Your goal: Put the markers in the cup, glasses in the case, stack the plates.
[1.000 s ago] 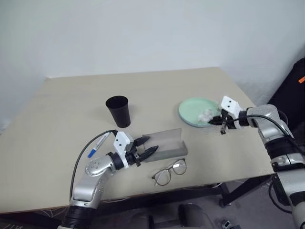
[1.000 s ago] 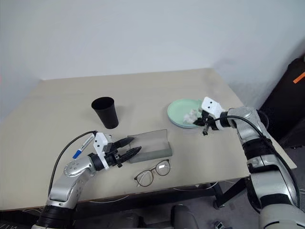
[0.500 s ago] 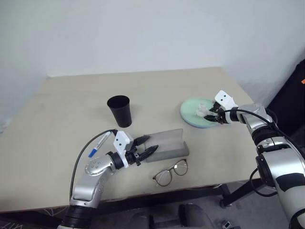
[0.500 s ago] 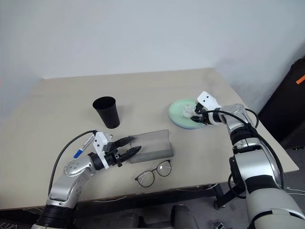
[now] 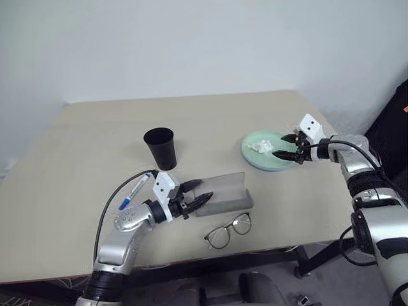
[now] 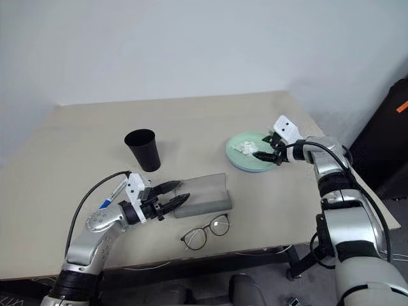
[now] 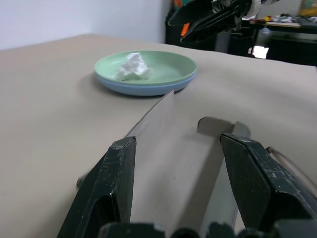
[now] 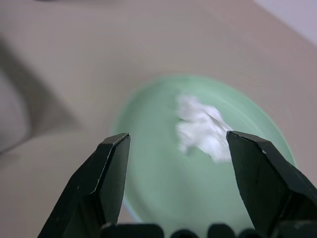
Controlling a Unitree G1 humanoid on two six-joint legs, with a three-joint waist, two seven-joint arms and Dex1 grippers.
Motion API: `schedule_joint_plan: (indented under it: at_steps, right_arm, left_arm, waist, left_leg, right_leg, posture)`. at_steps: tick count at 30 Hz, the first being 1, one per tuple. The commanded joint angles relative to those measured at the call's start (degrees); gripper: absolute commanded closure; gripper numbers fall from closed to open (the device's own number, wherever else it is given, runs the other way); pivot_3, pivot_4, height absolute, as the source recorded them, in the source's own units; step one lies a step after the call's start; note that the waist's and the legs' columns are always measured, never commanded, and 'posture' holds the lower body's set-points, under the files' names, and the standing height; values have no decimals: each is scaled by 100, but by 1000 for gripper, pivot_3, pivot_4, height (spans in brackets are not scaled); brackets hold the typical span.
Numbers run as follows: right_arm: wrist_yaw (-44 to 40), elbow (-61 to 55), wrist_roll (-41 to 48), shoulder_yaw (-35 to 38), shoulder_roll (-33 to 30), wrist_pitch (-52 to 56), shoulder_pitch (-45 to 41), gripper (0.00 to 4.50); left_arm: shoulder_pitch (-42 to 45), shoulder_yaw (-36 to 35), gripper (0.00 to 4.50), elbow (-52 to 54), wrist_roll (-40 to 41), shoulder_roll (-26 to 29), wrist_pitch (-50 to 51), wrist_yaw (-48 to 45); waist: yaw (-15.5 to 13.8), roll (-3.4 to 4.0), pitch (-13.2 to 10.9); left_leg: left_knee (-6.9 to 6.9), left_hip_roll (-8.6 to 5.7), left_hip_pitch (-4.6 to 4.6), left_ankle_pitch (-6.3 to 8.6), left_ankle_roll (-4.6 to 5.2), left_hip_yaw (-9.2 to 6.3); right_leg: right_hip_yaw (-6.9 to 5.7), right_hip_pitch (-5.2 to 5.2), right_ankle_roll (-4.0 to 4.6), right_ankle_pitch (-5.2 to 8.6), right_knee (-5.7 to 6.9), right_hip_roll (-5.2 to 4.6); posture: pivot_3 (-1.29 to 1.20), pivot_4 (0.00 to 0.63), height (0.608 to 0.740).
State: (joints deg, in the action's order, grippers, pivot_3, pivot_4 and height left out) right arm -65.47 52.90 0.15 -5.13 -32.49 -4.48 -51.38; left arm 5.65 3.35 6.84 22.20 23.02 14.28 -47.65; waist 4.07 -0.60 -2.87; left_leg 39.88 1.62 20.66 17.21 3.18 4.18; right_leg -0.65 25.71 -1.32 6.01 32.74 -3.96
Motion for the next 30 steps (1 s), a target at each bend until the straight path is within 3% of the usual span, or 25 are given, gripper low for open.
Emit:
schedule_joint_plan:
  at_steps: [1,11,22,30]
  right_arm:
    - [-868,-1181,669,228,-149,-25,619,1145]
    - [-1541,-2562,1102,136,-314,479,1632,1145]
    - [-1541,-2927,1194,40,-191,362,2176,1145]
    - [-1250,-2878,1189,73,-51,151,2278,1145]
  left_arm:
    - [263,56,1697,354,379,235,479,-399]
    - [777,443,1697,536,870,830,1527,-1431]
    - [1759,1482,1697,31,255,1242,2171,-1979]
    - [2342,1953,1697,-268,136,1245,2528,-2526]
  waist:
    - [-2,-1,0]
    - [1,11,-5]
    - [-2,10,-6]
    - [-2,8,-7]
  left_leg:
    - [0,0,0,0,0,-2]
    - [8,6,-14,-3,-7,-4]
    - [7,-1,-7,-5,-8,-3]
    - [9,-1,-8,-6,-7,-5]
  right_leg:
    - [-1,-2,0,0,-2,0]
    - [4,-6,0,0,6,2]
    - [3,-5,0,1,6,5]
    - [6,-6,0,1,6,4]
  posture:
    - [0,0,740]
    - [0,0,740]
    - [0,0,740]
    - [0,0,740]
